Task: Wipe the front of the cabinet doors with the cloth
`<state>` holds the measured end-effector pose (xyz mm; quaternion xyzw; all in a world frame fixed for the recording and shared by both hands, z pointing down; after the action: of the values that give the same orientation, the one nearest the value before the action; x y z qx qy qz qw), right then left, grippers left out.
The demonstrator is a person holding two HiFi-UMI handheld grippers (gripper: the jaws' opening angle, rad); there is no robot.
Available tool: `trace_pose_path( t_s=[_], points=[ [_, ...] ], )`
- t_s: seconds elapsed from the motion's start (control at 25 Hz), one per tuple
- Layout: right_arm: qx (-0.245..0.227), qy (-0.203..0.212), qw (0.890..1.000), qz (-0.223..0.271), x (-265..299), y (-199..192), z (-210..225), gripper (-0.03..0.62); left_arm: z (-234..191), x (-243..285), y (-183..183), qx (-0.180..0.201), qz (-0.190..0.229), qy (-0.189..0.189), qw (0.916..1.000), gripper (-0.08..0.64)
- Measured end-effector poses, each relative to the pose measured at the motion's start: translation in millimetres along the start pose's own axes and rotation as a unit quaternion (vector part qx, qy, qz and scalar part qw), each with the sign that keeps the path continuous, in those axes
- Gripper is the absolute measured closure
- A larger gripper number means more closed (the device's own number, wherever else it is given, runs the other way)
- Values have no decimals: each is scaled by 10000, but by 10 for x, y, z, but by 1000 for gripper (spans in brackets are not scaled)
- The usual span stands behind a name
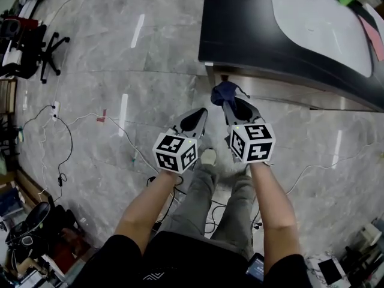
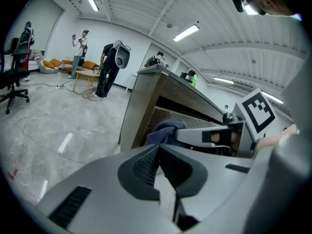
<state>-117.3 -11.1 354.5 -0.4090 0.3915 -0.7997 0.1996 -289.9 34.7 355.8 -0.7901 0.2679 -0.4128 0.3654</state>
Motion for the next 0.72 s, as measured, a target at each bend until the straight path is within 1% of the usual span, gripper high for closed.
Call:
trace_pose_path(
  t_s=[0.08,0.16,0.28,0.36,0.48,0.64,0.72],
  points=[
    [48,-5,10000,3,110,27,48,525,9,28,5,-72,14,14,10000,560],
    [10,20,10000,-25,208,50,105,525,25,62,-30,-25,36,89,10000,560],
    [-125,68,9999,7,172,105,229,525,111,134,-111,44,-48,181,9998,560],
    [-224,58,9997,47,73,117,341,525,183,179,-154,-104,-119,170,9997,560],
    [-220,-113,9997,64,-151,57,610,525,366,256,-216,-276,-82,69,9996,560],
    [18,-423,9991,97,-481,-13,1056,525,645,460,-270,-266,-113,-18,9996,560],
    [68,-551,9984,127,-618,-1,1264,525,775,583,-252,-199,-137,-108,9997,560]
  ],
)
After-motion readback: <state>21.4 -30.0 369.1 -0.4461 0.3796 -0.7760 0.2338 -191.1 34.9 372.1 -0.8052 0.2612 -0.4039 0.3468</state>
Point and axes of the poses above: the fingertips, and each gripper's own axes: x forward along the fingers, z to its right, y out of its top, the point moved 10 cm from there along -x, backward along the fingers, and after that the axes turned 2 degrees about z, right-handed, at the moved point
